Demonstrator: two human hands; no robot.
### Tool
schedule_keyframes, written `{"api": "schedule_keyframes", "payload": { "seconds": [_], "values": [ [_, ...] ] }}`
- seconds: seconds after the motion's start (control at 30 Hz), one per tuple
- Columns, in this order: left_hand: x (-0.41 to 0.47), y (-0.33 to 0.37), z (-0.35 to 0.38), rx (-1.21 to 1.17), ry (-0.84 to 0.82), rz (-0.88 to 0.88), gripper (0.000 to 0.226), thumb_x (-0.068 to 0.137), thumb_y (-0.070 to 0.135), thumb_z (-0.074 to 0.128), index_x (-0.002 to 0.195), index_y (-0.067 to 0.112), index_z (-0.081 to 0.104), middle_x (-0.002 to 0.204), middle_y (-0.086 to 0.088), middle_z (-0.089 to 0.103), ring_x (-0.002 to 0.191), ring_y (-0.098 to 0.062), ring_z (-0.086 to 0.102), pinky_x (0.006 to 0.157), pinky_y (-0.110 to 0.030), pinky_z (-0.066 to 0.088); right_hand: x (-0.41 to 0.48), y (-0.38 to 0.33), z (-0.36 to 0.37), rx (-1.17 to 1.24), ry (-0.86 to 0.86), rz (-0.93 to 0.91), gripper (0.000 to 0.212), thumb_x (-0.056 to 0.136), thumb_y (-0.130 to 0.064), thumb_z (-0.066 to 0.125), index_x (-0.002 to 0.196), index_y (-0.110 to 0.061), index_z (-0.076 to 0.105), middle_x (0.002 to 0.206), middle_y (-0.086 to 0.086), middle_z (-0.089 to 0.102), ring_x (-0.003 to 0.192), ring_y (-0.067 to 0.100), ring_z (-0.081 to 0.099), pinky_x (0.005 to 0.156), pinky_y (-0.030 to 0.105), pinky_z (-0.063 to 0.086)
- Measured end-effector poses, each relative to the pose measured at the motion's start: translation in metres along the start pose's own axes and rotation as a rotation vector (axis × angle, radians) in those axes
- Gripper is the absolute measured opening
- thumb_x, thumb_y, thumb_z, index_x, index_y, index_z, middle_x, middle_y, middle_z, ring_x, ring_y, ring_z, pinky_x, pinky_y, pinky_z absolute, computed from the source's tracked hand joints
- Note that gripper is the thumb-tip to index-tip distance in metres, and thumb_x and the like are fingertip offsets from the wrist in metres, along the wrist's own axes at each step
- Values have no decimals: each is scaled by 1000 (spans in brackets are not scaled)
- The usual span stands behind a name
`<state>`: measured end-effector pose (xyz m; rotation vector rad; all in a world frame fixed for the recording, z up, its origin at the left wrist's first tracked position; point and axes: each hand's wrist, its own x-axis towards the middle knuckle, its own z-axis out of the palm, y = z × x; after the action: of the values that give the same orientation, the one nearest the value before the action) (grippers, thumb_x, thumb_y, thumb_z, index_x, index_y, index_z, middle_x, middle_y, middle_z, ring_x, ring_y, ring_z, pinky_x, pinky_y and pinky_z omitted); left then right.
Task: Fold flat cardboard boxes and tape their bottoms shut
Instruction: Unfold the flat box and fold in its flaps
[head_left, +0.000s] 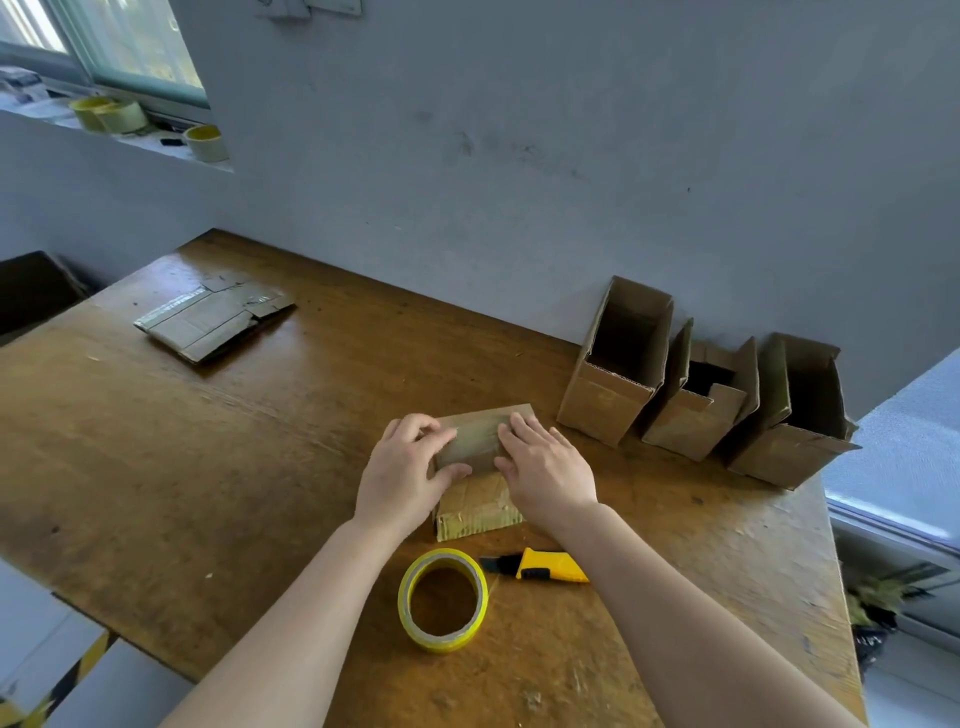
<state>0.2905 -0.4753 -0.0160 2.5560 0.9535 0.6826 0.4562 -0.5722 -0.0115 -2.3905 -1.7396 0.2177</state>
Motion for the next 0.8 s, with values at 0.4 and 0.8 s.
{"api": "schedule_keyframes", "payload": {
  "seconds": [0.4,0.8],
  "values": [
    [-64,-9,40,301,-528,-75,32,88,46,57,113,28,49,93,10,61,80,-11,58,57,-24,42,-3,5,5,-4,-2,57,54,99,-48,38,147,-24,33,151,-4,36,139,20,32,114,36,25],
    [-34,-12,9,-61,-666,-118,34,79,18,54,105,34,70,111,10,68,104,-13,60,88,-35,50,6,-1,8,-59,-37,52,47,97,-55,35,141,-42,37,135,2,43,118,26,41,94,40,40]
  ]
}}
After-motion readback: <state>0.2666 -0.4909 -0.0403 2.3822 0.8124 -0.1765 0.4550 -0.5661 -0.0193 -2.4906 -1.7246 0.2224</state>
